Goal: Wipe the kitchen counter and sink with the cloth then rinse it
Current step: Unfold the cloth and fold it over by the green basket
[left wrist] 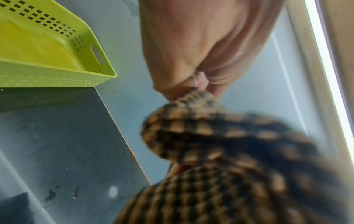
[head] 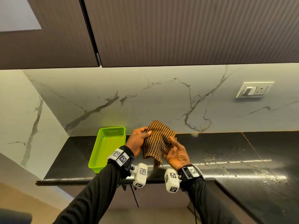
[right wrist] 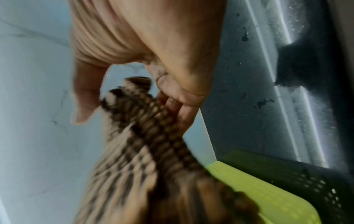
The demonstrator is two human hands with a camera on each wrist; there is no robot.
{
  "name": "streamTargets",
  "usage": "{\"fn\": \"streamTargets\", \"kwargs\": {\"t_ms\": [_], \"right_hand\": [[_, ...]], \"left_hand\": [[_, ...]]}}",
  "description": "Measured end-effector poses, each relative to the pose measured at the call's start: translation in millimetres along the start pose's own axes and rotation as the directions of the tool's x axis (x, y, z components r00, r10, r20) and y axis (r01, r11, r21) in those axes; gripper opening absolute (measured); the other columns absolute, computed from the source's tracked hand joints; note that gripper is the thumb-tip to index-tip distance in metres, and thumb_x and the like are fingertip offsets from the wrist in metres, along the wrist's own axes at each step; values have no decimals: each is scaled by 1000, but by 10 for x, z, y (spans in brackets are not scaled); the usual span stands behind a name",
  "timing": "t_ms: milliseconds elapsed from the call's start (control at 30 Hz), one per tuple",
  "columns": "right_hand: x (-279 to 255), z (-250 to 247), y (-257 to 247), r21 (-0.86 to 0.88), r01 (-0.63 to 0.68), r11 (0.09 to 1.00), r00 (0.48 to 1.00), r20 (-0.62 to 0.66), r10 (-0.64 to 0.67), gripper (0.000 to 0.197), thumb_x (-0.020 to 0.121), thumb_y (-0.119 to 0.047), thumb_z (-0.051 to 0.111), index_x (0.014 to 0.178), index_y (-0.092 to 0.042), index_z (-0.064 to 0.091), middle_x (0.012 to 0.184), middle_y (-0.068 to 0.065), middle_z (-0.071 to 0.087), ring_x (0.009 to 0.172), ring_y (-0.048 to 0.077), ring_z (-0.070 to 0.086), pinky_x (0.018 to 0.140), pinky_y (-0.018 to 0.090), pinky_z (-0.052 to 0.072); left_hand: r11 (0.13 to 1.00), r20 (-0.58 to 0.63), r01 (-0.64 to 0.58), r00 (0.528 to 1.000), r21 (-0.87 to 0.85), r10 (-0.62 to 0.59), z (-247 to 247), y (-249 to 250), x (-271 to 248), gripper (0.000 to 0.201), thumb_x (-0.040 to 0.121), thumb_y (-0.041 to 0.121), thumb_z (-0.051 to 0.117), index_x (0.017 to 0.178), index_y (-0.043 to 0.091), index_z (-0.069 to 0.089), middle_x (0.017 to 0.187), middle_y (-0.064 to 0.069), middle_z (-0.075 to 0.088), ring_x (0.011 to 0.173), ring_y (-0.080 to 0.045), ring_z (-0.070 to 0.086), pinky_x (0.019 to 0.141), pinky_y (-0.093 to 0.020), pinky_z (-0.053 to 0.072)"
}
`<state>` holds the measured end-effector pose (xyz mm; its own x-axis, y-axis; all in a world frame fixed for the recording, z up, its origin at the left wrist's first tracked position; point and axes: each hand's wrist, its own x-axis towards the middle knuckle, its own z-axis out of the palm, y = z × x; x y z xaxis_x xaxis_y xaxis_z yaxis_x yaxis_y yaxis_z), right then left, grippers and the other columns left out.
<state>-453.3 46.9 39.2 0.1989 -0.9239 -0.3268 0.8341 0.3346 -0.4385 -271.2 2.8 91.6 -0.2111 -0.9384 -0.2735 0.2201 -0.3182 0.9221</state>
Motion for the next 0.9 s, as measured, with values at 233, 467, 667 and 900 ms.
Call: {"fn": "streamTargets", "kwargs": {"t_ms": [233,467,667,900], "right_hand": [[82,218,-335,-553,55,831,995,-42,-94,44,70,11,71,113,10,66,110,25,70,88,32,73,75,38,61],[87,406,-788,-676,465,571,884,389,-260,31,79,20,62,96,1,78,108,23,74,103,32,71,90,36,58],[-38,470,-835,-706,559,435,826,428,-367,16,87,1,66,101,7,71,93,10,78,87,20,74,79,29,59],[-7,476,-938,-782,486,390,872,408,-270,18,93,3,61,106,3,74,100,17,76,91,26,73,76,35,58]], "left_hand": [[996,-66,81,995,27,-79,-210,-56,25,18,99,-1,56,110,0,70,100,-13,75,88,-23,71,77,-33,58],[987,113,-160,980,-22,161,-144,151,-52,35,97,-12,46,89,8,74,96,-9,76,89,-21,69,80,-31,55],[961,188,-170,959,-220,213,-194,259,-3,50,95,10,62,144,11,55,110,-13,73,94,-18,70,83,-32,59],[978,168,-127,981,167,99,-140,260,-22,33,108,30,46,105,12,73,83,3,74,71,-12,65,62,-26,53]]}}
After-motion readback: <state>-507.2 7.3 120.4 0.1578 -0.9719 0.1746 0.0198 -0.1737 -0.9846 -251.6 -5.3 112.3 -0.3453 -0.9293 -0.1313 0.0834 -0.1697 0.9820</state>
